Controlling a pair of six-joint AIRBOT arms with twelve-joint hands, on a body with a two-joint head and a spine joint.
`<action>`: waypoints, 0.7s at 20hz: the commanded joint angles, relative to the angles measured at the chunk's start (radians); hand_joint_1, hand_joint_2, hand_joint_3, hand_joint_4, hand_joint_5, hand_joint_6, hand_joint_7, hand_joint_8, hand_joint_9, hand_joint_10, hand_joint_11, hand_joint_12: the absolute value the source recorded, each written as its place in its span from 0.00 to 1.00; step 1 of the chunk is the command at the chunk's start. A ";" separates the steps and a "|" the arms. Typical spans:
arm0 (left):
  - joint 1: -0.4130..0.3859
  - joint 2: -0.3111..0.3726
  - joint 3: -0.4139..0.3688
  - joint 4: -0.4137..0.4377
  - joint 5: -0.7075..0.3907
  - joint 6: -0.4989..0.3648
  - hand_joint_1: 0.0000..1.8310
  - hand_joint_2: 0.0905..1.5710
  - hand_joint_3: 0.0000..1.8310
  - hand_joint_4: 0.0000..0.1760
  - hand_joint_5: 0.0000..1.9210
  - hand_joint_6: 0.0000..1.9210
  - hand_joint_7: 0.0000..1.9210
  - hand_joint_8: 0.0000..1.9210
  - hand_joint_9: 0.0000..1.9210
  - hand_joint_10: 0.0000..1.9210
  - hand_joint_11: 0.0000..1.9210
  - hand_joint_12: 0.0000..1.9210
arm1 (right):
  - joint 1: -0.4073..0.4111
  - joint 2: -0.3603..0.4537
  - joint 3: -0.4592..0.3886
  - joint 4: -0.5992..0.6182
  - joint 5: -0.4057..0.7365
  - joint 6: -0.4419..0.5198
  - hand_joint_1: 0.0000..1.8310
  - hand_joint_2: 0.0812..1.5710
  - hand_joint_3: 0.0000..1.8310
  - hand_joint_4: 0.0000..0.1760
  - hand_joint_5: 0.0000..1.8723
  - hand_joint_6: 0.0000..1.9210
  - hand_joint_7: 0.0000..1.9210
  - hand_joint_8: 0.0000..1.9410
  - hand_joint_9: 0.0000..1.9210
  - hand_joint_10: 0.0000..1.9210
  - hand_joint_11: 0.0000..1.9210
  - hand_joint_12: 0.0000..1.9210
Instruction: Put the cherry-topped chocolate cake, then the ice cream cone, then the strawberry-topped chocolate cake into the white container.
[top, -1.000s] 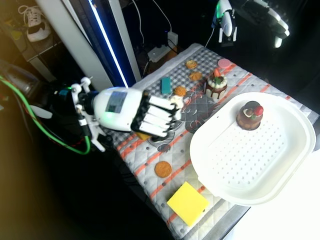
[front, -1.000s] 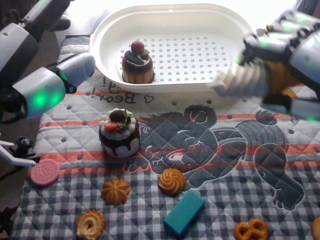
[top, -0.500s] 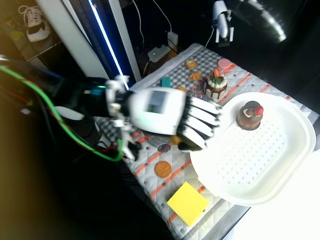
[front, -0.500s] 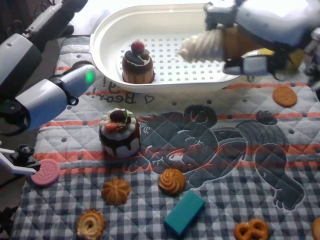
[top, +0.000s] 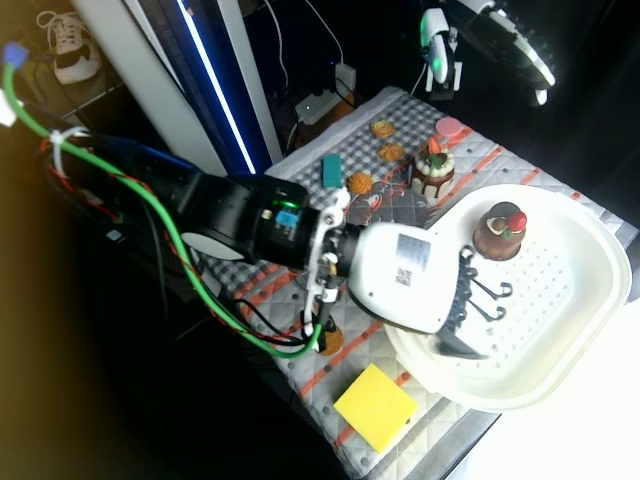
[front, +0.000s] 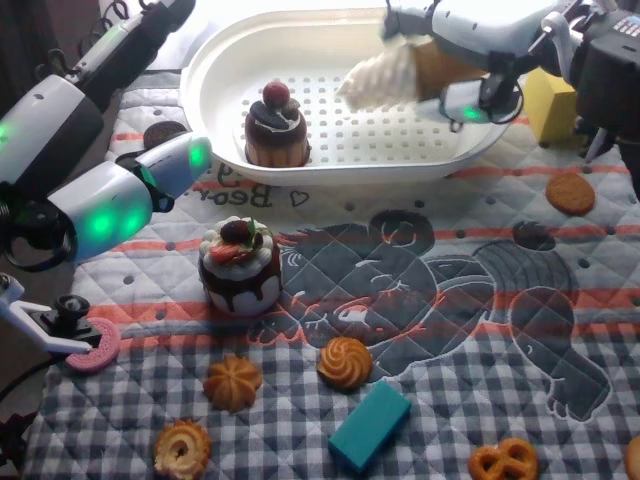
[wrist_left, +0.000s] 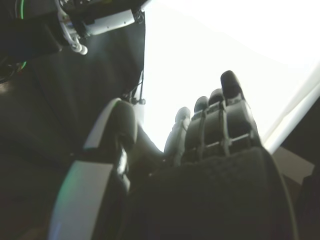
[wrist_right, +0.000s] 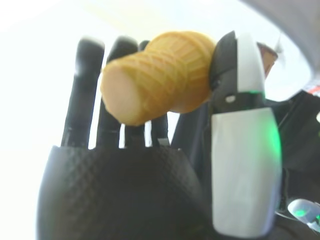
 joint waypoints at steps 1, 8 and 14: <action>-0.012 0.000 0.006 0.020 -0.125 -0.008 0.35 0.87 0.00 0.32 0.02 0.00 0.00 0.00 0.00 0.00 0.00 0.01 | 0.018 0.006 0.005 0.000 0.118 -0.004 0.32 0.74 0.00 0.33 0.00 0.00 0.00 0.00 0.00 0.01 0.00 0.72; -0.005 0.001 0.005 0.011 -0.133 -0.010 0.39 0.86 0.00 0.35 0.01 0.00 0.00 0.00 0.00 0.00 0.00 0.03 | 0.018 0.008 -0.041 0.000 0.133 -0.004 0.36 0.72 0.00 0.24 0.00 0.00 0.00 0.00 0.00 0.00 0.00 0.22; 0.024 0.032 -0.022 0.004 -0.139 -0.010 0.43 0.79 0.00 0.45 0.01 0.00 0.00 0.00 0.00 0.00 0.00 0.18 | -0.064 0.188 -0.263 -0.001 0.305 -0.004 0.32 0.70 0.00 0.30 0.00 0.00 0.00 0.00 0.00 0.03 0.00 0.89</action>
